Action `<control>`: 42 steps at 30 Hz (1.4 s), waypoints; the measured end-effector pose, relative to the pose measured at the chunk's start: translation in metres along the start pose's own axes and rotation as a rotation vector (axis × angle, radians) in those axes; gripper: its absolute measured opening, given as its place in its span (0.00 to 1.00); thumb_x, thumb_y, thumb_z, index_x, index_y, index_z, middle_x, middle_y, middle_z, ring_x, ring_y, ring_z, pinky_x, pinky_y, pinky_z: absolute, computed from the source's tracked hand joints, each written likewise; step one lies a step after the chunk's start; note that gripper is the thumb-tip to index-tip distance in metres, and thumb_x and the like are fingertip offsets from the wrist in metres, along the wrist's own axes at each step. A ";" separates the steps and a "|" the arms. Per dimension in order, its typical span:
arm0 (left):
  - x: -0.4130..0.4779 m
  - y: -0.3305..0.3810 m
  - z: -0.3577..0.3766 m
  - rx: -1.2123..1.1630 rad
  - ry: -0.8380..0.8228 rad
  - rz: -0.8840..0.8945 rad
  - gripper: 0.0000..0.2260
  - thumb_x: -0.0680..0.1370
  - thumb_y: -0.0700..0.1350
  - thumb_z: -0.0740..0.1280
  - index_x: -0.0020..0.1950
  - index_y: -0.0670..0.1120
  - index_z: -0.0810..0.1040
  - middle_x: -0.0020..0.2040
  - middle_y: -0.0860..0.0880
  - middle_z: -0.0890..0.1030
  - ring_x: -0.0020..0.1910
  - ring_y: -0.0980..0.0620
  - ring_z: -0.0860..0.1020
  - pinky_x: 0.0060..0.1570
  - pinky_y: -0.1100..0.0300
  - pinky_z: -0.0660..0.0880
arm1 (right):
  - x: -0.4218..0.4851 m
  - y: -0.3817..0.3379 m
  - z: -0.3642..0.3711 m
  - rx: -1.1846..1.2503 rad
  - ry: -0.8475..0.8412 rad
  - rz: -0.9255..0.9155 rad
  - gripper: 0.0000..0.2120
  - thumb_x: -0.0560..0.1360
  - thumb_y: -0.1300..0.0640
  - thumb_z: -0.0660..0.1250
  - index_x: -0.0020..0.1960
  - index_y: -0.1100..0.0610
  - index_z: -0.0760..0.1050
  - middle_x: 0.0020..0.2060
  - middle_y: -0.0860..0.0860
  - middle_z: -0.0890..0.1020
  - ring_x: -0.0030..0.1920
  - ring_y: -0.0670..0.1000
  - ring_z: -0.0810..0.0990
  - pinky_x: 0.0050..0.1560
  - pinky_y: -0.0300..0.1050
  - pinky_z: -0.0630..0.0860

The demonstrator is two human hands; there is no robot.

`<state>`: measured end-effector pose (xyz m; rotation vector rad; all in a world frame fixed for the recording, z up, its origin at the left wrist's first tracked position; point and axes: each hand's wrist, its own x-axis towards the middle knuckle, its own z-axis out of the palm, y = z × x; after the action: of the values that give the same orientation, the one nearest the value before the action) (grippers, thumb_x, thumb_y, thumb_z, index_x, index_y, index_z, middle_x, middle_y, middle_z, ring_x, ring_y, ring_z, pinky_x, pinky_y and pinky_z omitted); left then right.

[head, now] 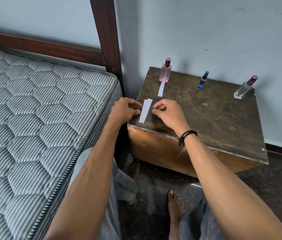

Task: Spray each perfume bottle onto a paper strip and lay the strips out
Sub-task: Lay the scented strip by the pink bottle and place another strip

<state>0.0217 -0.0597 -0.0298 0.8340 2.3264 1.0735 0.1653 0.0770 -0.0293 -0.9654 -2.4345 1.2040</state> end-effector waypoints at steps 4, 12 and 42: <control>0.003 0.003 0.001 0.132 -0.029 0.043 0.11 0.72 0.44 0.77 0.54 0.54 0.86 0.46 0.56 0.83 0.43 0.59 0.78 0.50 0.62 0.74 | 0.003 -0.003 0.004 -0.068 -0.006 -0.015 0.04 0.77 0.54 0.74 0.52 0.50 0.84 0.40 0.42 0.81 0.45 0.44 0.81 0.50 0.43 0.77; 0.008 0.006 0.005 0.168 -0.036 0.010 0.13 0.71 0.45 0.78 0.54 0.54 0.86 0.46 0.57 0.81 0.47 0.57 0.79 0.49 0.63 0.73 | 0.009 0.001 0.011 -0.109 0.019 -0.008 0.05 0.77 0.53 0.74 0.52 0.48 0.82 0.40 0.44 0.83 0.44 0.45 0.81 0.46 0.44 0.77; 0.010 0.017 0.006 0.239 -0.028 -0.043 0.13 0.71 0.46 0.79 0.53 0.56 0.85 0.46 0.58 0.79 0.54 0.54 0.80 0.56 0.55 0.77 | 0.027 -0.008 0.026 -0.283 0.110 0.039 0.15 0.80 0.45 0.70 0.66 0.43 0.78 0.55 0.49 0.85 0.56 0.56 0.83 0.53 0.51 0.78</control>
<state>0.0240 -0.0411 -0.0220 0.8747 2.4689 0.7706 0.1288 0.0763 -0.0409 -1.1271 -2.5520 0.8065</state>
